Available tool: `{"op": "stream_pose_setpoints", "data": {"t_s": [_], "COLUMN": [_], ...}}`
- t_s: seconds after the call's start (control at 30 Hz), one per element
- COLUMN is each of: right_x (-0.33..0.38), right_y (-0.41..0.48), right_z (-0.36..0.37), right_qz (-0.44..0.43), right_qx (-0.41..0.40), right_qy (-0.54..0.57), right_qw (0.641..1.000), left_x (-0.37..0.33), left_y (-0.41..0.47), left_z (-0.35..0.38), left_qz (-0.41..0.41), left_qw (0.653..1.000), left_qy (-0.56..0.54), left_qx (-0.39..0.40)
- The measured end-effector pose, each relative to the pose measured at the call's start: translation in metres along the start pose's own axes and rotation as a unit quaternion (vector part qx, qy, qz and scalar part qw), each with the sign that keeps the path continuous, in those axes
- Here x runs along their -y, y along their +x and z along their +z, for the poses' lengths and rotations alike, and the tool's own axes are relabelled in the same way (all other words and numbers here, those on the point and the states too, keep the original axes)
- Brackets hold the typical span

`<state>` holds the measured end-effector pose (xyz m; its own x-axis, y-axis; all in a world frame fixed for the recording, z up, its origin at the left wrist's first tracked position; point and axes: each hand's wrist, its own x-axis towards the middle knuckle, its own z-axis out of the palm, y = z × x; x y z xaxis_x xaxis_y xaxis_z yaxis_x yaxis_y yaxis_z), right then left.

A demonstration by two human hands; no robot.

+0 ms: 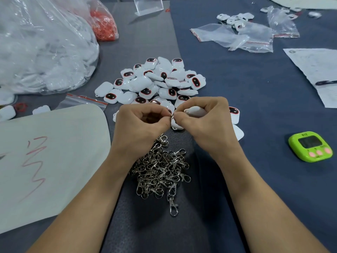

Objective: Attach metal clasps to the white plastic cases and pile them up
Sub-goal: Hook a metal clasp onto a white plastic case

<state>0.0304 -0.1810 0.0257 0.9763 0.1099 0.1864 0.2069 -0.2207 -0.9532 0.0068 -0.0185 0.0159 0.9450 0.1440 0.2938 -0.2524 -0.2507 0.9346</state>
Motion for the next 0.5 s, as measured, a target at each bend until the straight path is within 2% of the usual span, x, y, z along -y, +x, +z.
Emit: {"op": "stream_pose_setpoints", "data": {"t_s": [0.1,0.17,0.27,0.4,0.5], "right_x": [0.0007,-0.0013,-0.0020,0.0027,0.0034], "right_y": [0.0030,0.0024,-0.0006,0.0006,0.0003], "right_z": [-0.0034,-0.0033,0.0025,0.0025,0.0014], "right_qz": [0.077,0.122,0.098,0.043,0.014], "right_qx": [0.043,0.106,0.082,0.030,0.031], "right_qy": [0.082,0.076,0.082,0.152,0.132], "right_qw": [0.993,0.984,0.988,0.987,0.991], "left_x": [-0.0019,-0.0036,-0.0050,-0.0066,-0.0056], "left_y": [0.0021,0.0030,0.0036,0.0041,0.0043], "left_z": [0.0001,-0.0002,0.0005,0.0010,0.0013], "left_qz": [-0.020,-0.044,-0.061,-0.071,-0.076], "left_qw": [0.998,0.991,0.981,0.979,0.981], "left_qy": [-0.061,-0.126,-0.183,-0.192,-0.179], "left_qx": [-0.012,-0.004,0.004,-0.006,-0.002]}}
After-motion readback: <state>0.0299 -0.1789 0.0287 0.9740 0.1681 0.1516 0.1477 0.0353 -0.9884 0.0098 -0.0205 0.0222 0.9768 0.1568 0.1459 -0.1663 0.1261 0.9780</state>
